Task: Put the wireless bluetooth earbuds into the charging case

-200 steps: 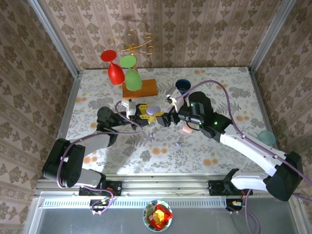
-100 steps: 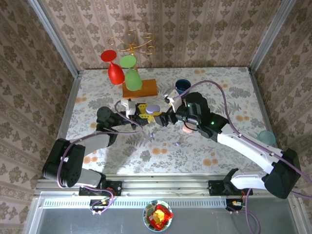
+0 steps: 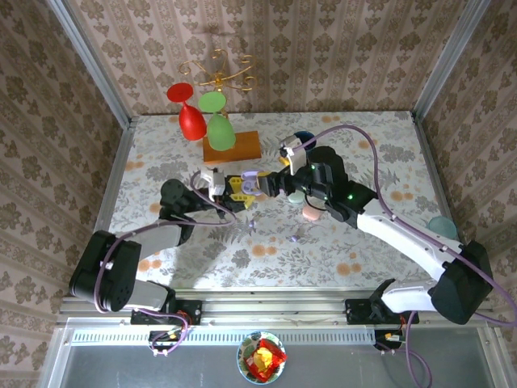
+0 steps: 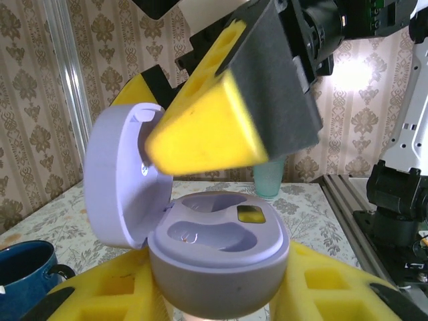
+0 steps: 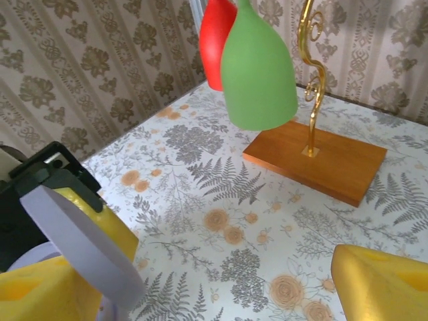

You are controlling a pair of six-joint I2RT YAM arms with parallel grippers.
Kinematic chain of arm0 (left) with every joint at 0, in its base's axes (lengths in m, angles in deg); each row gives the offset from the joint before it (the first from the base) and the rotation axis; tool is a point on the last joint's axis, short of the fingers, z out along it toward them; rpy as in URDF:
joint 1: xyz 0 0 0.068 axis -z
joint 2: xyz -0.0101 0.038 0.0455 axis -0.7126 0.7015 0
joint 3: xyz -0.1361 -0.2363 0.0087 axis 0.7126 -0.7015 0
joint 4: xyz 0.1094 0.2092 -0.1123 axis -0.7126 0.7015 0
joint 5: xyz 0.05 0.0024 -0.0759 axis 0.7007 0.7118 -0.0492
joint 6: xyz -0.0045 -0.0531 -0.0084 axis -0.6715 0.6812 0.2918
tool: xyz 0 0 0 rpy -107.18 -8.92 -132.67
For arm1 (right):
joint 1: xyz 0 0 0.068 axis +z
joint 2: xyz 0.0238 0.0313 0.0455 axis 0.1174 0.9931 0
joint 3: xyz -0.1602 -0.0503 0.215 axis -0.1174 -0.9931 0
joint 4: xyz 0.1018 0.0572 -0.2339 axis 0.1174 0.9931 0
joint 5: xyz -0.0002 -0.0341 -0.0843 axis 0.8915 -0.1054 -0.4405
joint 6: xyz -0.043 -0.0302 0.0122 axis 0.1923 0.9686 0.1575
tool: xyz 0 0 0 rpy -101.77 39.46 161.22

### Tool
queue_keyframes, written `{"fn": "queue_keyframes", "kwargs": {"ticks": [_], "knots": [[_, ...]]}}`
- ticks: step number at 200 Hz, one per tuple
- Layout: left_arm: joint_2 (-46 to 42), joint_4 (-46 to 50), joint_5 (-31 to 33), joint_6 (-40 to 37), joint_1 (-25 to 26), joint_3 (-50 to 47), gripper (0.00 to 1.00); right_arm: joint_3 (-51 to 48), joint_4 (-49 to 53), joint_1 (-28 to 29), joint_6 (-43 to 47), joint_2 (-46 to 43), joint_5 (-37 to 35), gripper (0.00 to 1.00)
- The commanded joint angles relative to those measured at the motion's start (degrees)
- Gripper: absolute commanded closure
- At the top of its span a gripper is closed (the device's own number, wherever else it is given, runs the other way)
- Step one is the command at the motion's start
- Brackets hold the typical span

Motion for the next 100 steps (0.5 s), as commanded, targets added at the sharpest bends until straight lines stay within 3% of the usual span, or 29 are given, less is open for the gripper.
{"fn": "queue_keyframes", "kwargs": {"ticks": [1, 59, 100], "knots": [[-1.28, -2.19, 0.97, -1.96, -0.97, -0.66, 0.65, -1.84, -1.82, -0.08, -2.28, -4.82, 4.24, 0.11], [-2.42, -2.19, 3.14, -2.79, -5.55, -2.21, 0.65, -11.42, 4.55, -0.60, -10.36, -15.98, -2.81, 0.08], [-3.63, -2.19, 3.31, -2.18, -8.77, -2.86, 0.65, -12.92, 12.69, -1.21, -16.71, -12.27, -1.01, 0.08]]}}
